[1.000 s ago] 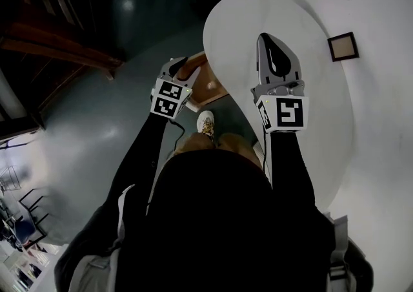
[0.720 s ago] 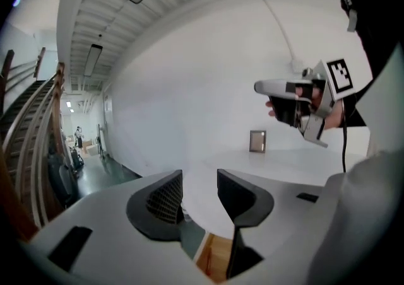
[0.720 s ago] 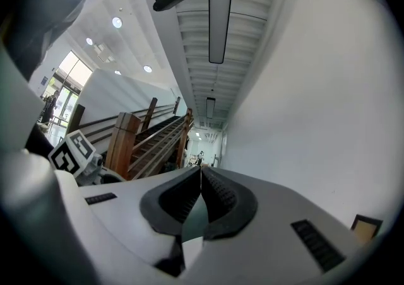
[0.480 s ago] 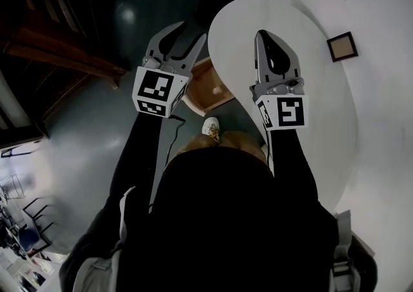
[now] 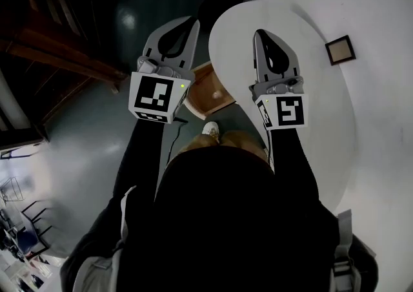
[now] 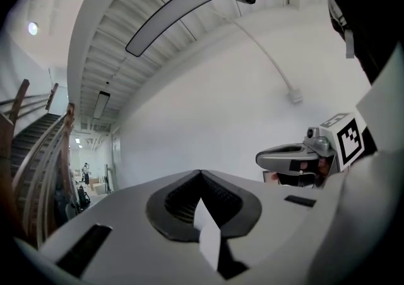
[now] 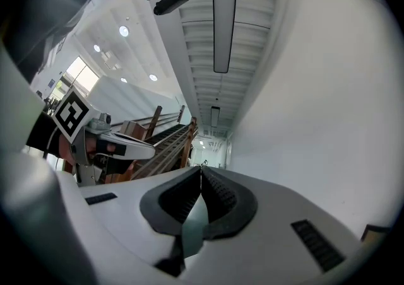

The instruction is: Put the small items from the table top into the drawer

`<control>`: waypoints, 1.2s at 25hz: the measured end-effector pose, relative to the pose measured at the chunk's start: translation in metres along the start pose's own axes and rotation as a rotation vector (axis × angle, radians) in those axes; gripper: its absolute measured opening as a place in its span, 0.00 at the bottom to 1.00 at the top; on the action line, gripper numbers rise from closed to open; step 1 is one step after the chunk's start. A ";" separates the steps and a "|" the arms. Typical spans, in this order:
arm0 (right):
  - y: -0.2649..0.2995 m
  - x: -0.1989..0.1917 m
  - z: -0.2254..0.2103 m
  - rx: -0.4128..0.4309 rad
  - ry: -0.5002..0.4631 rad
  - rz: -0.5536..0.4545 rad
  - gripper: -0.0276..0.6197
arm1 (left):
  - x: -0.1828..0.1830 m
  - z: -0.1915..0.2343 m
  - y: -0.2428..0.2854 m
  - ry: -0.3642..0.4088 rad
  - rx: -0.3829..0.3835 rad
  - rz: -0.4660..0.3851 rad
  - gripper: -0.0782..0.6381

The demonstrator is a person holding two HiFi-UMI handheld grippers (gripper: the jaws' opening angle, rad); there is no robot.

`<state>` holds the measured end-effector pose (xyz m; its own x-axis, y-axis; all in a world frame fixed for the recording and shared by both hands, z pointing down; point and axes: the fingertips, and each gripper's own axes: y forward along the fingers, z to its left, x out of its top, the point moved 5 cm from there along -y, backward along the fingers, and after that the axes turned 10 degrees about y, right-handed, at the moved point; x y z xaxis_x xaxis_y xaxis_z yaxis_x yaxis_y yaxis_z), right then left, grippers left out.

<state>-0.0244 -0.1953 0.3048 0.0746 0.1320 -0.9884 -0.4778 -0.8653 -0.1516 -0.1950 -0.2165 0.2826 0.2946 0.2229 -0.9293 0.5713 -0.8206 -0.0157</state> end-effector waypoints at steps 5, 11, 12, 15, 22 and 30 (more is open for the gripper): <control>-0.004 -0.003 -0.001 0.001 -0.019 0.024 0.09 | -0.004 0.000 0.000 -0.020 0.021 0.003 0.13; -0.003 -0.001 0.005 0.021 -0.029 0.074 0.09 | -0.006 -0.002 -0.002 -0.034 0.016 0.013 0.13; -0.003 -0.001 0.005 0.023 -0.024 0.074 0.08 | -0.008 -0.002 -0.003 -0.046 0.014 0.016 0.13; -0.003 -0.003 0.010 0.041 -0.009 0.075 0.09 | -0.012 -0.002 -0.007 -0.057 0.012 0.027 0.13; -0.001 -0.002 0.016 0.049 -0.004 0.080 0.08 | -0.017 0.003 -0.015 -0.072 0.023 0.053 0.13; -0.003 -0.006 0.016 0.033 -0.002 0.095 0.08 | -0.013 -0.009 -0.014 -0.029 -0.003 0.058 0.13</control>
<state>-0.0374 -0.1857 0.3110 0.0259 0.0515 -0.9983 -0.5116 -0.8573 -0.0575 -0.2003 -0.2029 0.2977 0.3044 0.1597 -0.9391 0.5561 -0.8302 0.0391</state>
